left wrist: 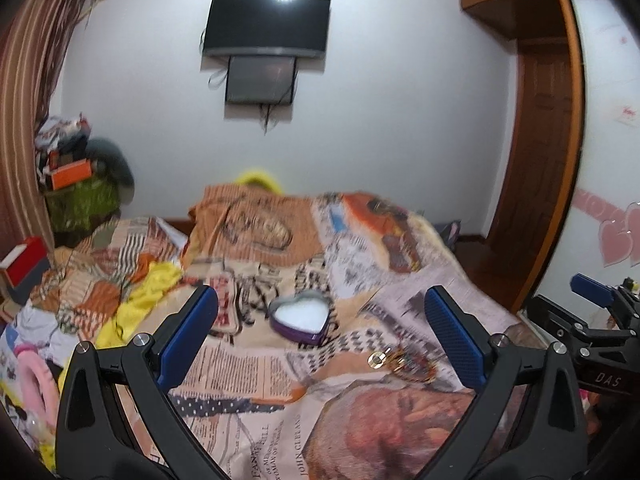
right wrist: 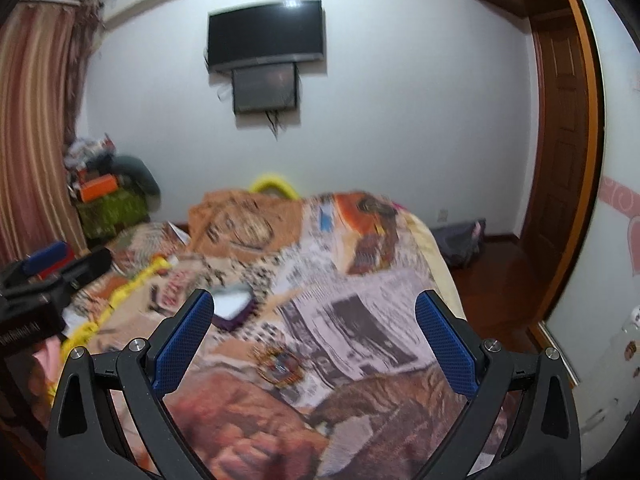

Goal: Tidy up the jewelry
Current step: 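Move both tools down toward the jewelry pile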

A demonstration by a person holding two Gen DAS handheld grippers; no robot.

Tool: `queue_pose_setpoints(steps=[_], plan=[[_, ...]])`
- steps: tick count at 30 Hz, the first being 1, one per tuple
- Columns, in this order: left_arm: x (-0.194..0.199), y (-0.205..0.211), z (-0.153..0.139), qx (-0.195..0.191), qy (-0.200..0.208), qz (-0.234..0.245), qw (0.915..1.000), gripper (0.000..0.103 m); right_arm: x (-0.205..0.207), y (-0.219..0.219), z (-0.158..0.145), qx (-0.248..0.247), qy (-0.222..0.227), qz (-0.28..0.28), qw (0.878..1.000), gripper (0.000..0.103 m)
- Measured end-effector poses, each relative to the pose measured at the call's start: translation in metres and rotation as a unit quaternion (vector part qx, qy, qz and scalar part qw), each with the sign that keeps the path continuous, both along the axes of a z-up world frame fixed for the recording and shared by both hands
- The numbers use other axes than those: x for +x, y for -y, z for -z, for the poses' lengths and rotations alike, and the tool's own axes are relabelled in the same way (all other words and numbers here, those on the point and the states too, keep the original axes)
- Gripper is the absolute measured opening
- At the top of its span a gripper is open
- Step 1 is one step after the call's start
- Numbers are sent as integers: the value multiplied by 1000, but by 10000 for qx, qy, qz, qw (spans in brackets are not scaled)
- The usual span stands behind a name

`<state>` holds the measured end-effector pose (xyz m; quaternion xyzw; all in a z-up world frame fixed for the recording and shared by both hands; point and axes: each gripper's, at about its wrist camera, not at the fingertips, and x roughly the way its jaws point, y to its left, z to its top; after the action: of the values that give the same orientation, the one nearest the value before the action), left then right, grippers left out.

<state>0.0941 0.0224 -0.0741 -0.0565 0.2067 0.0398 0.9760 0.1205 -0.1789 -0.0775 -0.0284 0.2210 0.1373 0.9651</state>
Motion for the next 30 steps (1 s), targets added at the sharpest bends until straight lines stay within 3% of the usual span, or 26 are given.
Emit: queue_pose_setpoints(steps=[5, 9, 12, 20, 24, 26, 30], plan=[[36, -6, 46, -137, -787, 59, 9968, 103, 27, 8, 35, -151, -647, 36, 9978, 100], [59, -8, 81, -317, -1376, 282, 9896, 103, 40, 13, 55, -244, -1043, 15, 9942, 100], [75, -4, 101, -428, -1779, 559, 9815, 91, 49, 18, 69, -282, -1280, -17, 9914, 98], [108, 10, 125, -337, -2323, 1205, 9646, 66, 76, 24, 89, -324, -1772, -380, 9829, 66], [119, 19, 128, -244, -2458, 1517, 9571, 55, 88, 22, 94, -315, -1985, -711, 9770, 57], [127, 22, 131, -234, -2560, 1650, 9522, 44, 91, 20, 95, -318, -2072, -888, 9737, 52], [136, 28, 135, -169, -2652, 1831, 9465, 41, 98, 12, 98, -298, -2255, -1202, 9663, 43]])
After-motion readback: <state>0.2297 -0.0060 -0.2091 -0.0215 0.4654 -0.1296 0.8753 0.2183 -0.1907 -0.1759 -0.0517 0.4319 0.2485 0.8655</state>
